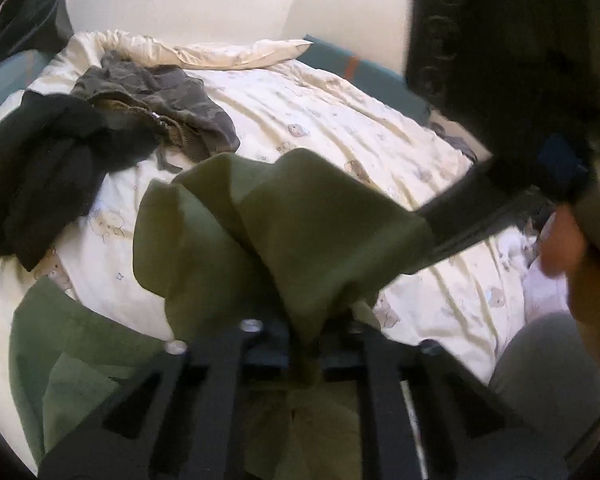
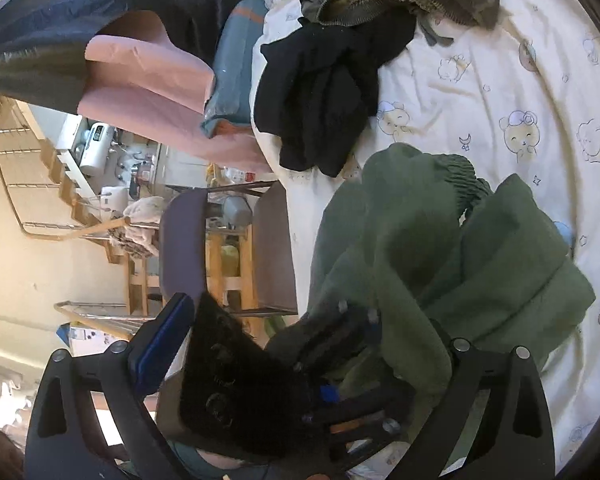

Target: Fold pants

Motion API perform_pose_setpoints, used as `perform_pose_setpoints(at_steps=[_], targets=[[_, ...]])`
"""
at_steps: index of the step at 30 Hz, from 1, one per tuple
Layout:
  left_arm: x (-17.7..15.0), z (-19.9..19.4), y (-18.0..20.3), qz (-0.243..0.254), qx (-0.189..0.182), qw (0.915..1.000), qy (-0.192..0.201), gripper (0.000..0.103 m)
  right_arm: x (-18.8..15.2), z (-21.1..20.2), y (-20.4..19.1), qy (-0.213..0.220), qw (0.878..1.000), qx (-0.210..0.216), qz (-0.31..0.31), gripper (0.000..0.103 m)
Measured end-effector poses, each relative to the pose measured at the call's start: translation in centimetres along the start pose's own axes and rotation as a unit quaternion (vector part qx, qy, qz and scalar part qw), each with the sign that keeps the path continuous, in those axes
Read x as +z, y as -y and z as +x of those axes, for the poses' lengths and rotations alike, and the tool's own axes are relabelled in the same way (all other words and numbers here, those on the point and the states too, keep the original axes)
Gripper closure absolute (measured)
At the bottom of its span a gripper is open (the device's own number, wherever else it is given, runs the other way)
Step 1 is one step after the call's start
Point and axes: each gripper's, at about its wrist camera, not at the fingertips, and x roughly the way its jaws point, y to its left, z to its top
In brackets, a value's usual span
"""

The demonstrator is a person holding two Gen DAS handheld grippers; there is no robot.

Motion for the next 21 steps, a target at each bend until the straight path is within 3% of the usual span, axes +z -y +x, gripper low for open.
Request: perform_pose_setpoints(at_steps=[2,7,13,14,17,18,20,21], targets=[[-0.4,-0.4,-0.1,-0.009,0.007,0.9999,0.000,0.101,0.1,0.2,0.3,-0.003,1.000,-0.008,0.001,0.004],[-0.8,-1.2,-0.1,-0.027,-0.007,0.9996,-0.004,0.103,0.6,1.1,1.1,-0.002,0.994,-0.105,-0.029,0.004],[-1.2,-0.9,0.6,-0.042,-0.035,0.9984,-0.012,0.103,1.7,3.8,4.2,-0.007,0.983,-0.181,-0.043,0.005],[-1.4,-0.6,0.4,-0.040,-0.018,0.9989,-0.018,0.103,2.1,4.2,4.6,-0.003,0.980,-0.194,-0.049,0.005],[-1.8,-0.8,-0.2,-0.045,-0.017,0.9987,-0.015,0.103,3.5,4.3,6.4,0.011,0.967,-0.248,-0.057,0.005],[-1.8,-0.9,-0.4,-0.049,-0.024,0.9984,-0.016,0.103,3.9,3.9,7.4,0.021,0.969,-0.245,-0.036,0.005],[-1.8,-0.6,-0.5,-0.042,0.009,0.9987,-0.028,0.103,4.8,2.5,9.4,0.051,0.964,-0.261,-0.005,0.005],[-2.1,-0.1,-0.6,-0.038,0.021,0.9982,-0.041,0.103,5.0,2.3,9.8,0.047,0.969,-0.241,0.000,0.004]])
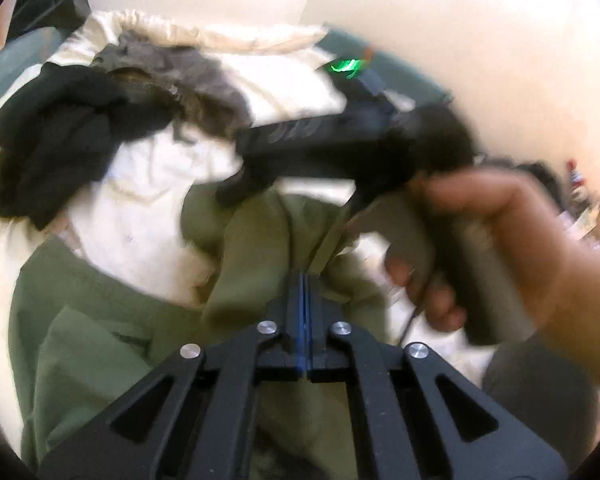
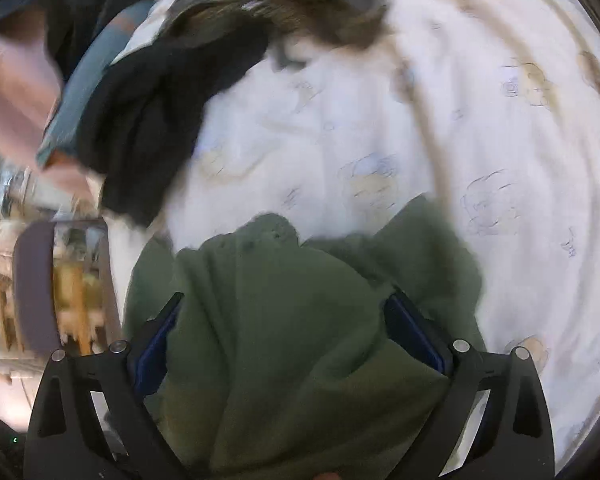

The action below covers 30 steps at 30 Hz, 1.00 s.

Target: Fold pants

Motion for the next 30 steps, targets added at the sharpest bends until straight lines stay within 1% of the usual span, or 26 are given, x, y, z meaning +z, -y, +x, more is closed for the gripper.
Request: perform_pose_setpoints(at_steps=[1,2,3,4,5,8,9,10,12,13,14,16,17,18,19,20,21,22,23,24,25,26,27,28,29,30], targets=[[-0.3,0.2,-0.2,0.001,0.017,0.9998,-0.002,0.103,0.0,0.1,0.2,-0.012,0.999,0.036,0.004,0.004],[-0.5,0.2,-0.5,-0.009,0.003,0.9999,-0.003,0.103,-0.2,-0.3,0.1,-0.025,0.995,0.099,0.005,0.004],[-0.5,0.0,-0.7,-0.017,-0.011,0.9998,0.002,0.103,-0.4,-1.0,-0.2,-0.025,0.991,0.131,-0.001,0.004],[-0.4,-0.2,-0.8,-0.018,-0.006,0.9998,0.003,0.103,-0.6,-2.3,-0.7,-0.010,0.989,0.146,-0.015,0.004],[-0.3,-0.4,-1.1,-0.024,-0.013,0.9996,0.001,0.103,-0.8,-3.6,-1.2,-0.001,0.987,0.159,-0.031,0.004],[-0.3,-0.8,-2.2,-0.043,-0.022,0.9988,0.004,0.103,-1.3,-6.1,-2.7,-0.006,0.976,0.202,-0.077,0.004],[-0.1,-0.8,-2.3,-0.046,-0.026,0.9986,0.006,0.103,-1.7,-6.8,-3.4,-0.013,0.973,0.208,-0.102,0.004],[0.0,-1.1,-2.3,-0.048,-0.034,0.9982,0.008,0.103,-2.0,-7.2,-4.0,-0.017,0.971,0.205,-0.121,0.004],[-0.1,-1.5,-2.6,-0.063,-0.062,0.9960,0.011,0.100,-2.9,-8.0,-5.7,-0.021,0.969,0.175,-0.174,0.004],[-0.1,-1.6,-2.9,-0.074,-0.069,0.9948,0.009,0.100,-3.5,-8.4,-6.4,-0.015,0.967,0.154,-0.203,0.004],[-0.2,-1.6,-3.7,-0.094,-0.073,0.9929,-0.007,0.099,-4.5,-9.1,-7.3,-0.001,0.959,0.129,-0.251,0.004],[-0.2,-1.6,-5.3,-0.123,-0.064,0.9897,-0.038,0.083,-5.9,-9.5,-8.3,0.010,0.947,0.100,-0.305,0.004],[-0.2,-2.0,-6.5,-0.140,-0.054,0.9871,-0.056,0.067,-6.9,-9.8,-8.7,0.020,0.937,0.088,-0.338,0.004],[-0.3,-2.6,-7.2,-0.149,-0.048,0.9859,-0.059,0.056,-7.5,-10.0,-8.9,0.025,0.929,0.078,-0.361,0.004],[-0.1,-3.5,-8.5,-0.164,-0.037,0.9841,-0.056,0.052,-8.4,-10.2,-9.1,0.035,0.915,0.064,-0.396,0.004],[0.1,-4.5,-9.5,-0.179,-0.025,0.9824,-0.048,0.043,-9.0,-10.1,-9.4,0.045,0.903,0.049,-0.425,0.004],[0.4,-5.3,-10.3,-0.191,-0.021,0.9805,-0.040,0.031,-9.8,-10.1,-9.8,0.051,0.890,0.038,-0.451,0.004],[1.0,-6.1,-10.9,-0.208,-0.022,0.9773,-0.032,0.026,-10.4,-10.2,-10.0,0.054,0.878,0.037,-0.474,0.004],[1.4,-6.6,-11.1,-0.219,-0.030,0.9750,-0.026,0.020,-11.5,-10.3,-10.2,0.068,0.858,0.033,-0.508,0.004],[2.3,-7.1,-11.0,-0.223,-0.048,0.9733,-0.021,0.018,-12.1,-10.5,-10.5,0.075,0.846,0.025,-0.528,0.004],[3.1,-7.5,-10.5,-0.218,-0.064,0.9737,-0.018,0.018,-12.9,-10.4,-10.6,0.082,0.830,0.021,-0.551,0.004],[4.0,-7.7,-9.7,-0.197,-0.072,0.9777,-0.017,0.017,-13.6,-10.3,-10.5,0.088,0.815,0.018,-0.573,0.004],[4.7,-7.9,-8.5,-0.163,-0.073,0.9838,-0.017,0.015,-14.3,-10.4,-10.5,0.091,0.802,0.016,-0.590,0.004],[5.5,-7.9,-6.8,-0.107,-0.070,0.9915,-0.023,0.013,-14.9,-10.3,-10.5,0.090,0.790,0.014,-0.607,0.004],[6.2,-7.7,-5.4,-0.055,-0.065,0.9960,-0.028,0.010,-15.4,-10.4,-10.3,0.078,0.782,0.021,-0.618,0.004],[6.6,-7.4,-3.5,0.020,-0.054,0.9977,-0.037,0.010,-15.5,-10.6,-10.2,0.066,0.782,0.032,-0.619,0.004]])
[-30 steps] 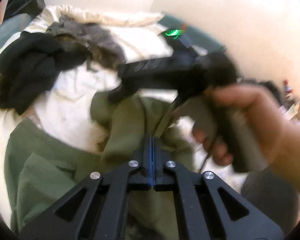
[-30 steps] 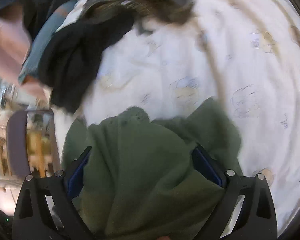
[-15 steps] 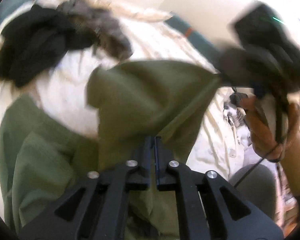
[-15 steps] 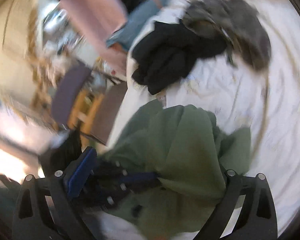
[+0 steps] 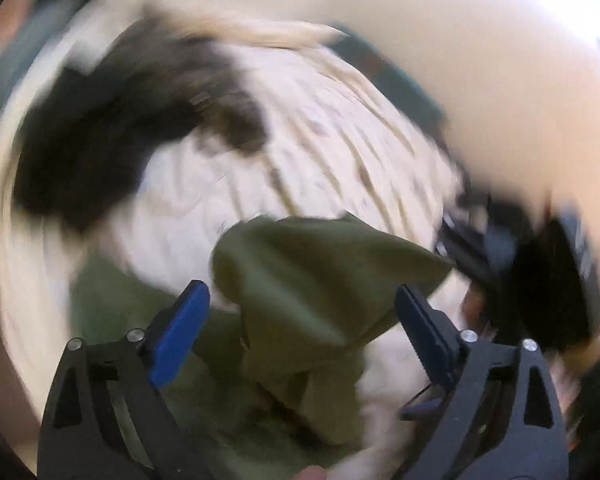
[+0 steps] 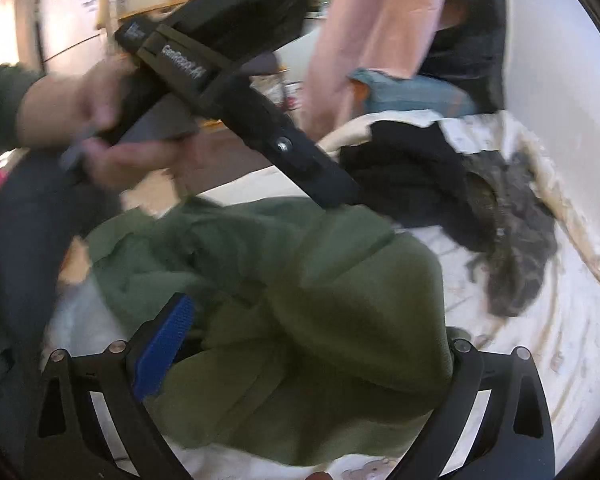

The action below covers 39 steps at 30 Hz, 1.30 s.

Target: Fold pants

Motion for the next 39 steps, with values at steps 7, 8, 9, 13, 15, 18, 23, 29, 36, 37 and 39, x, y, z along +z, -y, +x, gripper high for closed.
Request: perform_pose_setpoints(at_steps=[7,8,9,13,15,18,23,29,36,37,39], targets=[[2.0,2.7,4.4,0.246,-0.013,0.9655,-0.083,0.011,0.4,-1.1,0.6,-0.026,0.997,0.071,-0.013,0.004],[2.3,3.0,4.6,0.259,-0.019,0.9618,-0.086,0.011,0.5,-1.0,0.6,-0.033,0.996,0.080,-0.016,0.004],[2.4,3.1,4.9,0.270,-0.022,0.9582,-0.091,0.011,0.6,-0.8,0.5,-0.039,0.995,0.086,-0.020,0.004],[2.7,5.1,6.3,0.310,-0.007,0.9429,-0.121,0.011,0.7,-0.3,0.6,-0.058,0.992,0.102,-0.037,0.004],[2.5,5.7,6.4,0.307,0.001,0.9419,-0.135,0.011,0.9,0.2,1.0,-0.056,0.992,0.104,-0.037,0.004],[2.3,6.9,6.0,0.295,0.011,0.9437,-0.149,0.012,1.1,0.7,1.6,-0.052,0.993,0.103,-0.037,0.004],[2.2,8.0,4.8,0.277,0.021,0.9494,-0.147,0.014,1.3,1.1,2.1,-0.049,0.993,0.104,-0.034,0.004],[2.2,9.3,4.2,0.260,0.015,0.9547,-0.144,0.051,1.5,1.8,2.7,-0.050,0.993,0.104,-0.028,0.004],[2.0,11.0,2.7,0.182,0.010,0.9734,-0.140,0.100,0.6,3.5,4.7,-0.043,0.996,0.083,0.009,0.004],[1.8,11.1,2.3,0.167,0.005,0.9768,-0.133,0.100,0.4,3.8,5.1,-0.038,0.996,0.080,0.020,0.004],[1.2,10.9,1.8,0.140,-0.011,0.9831,-0.117,0.101,-0.1,4.3,6.1,-0.019,0.996,0.068,0.048,0.004]])
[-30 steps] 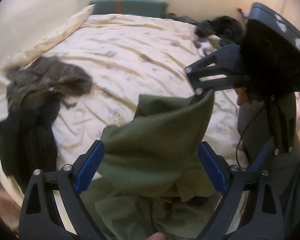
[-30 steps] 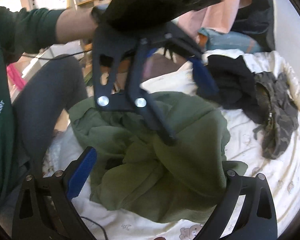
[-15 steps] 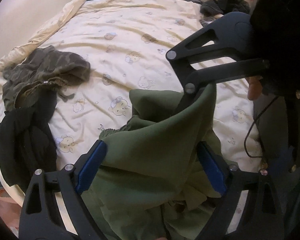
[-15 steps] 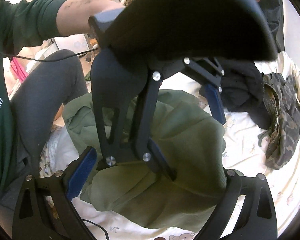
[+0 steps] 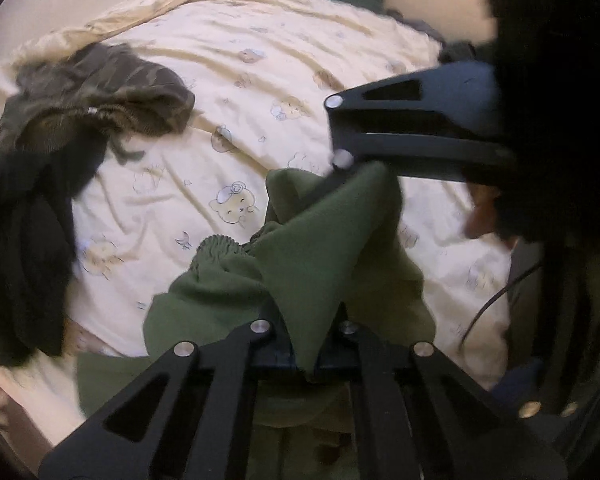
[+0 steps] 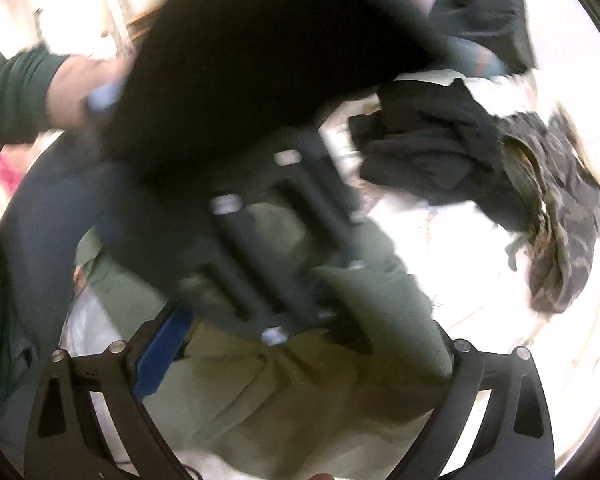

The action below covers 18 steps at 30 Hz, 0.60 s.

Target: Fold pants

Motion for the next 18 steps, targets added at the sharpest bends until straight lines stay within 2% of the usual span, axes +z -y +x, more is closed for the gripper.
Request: perform_pose_setpoints(at_steps=[4,10,14,18], targets=[[-1.8,0.2,-0.8,-0.047,-0.032,0.9983,0.015,0.102,-0.9,1.2,0.5,0.029,0.999,0.001,0.027,0.004],[-3.6,-0.3,-1.6,-0.073,-0.072,0.9946,0.017,0.102,-1.6,2.2,-0.4,0.072,0.996,0.021,0.039,0.003],[-3.8,-1.4,-3.6,-0.115,-0.114,0.9858,0.045,0.102,-1.7,1.0,0.9,0.111,0.987,0.076,0.083,0.003],[-3.6,-1.9,-4.1,-0.124,-0.120,0.9835,0.054,0.102,-2.1,1.0,1.9,0.131,0.977,0.112,0.129,0.003]])
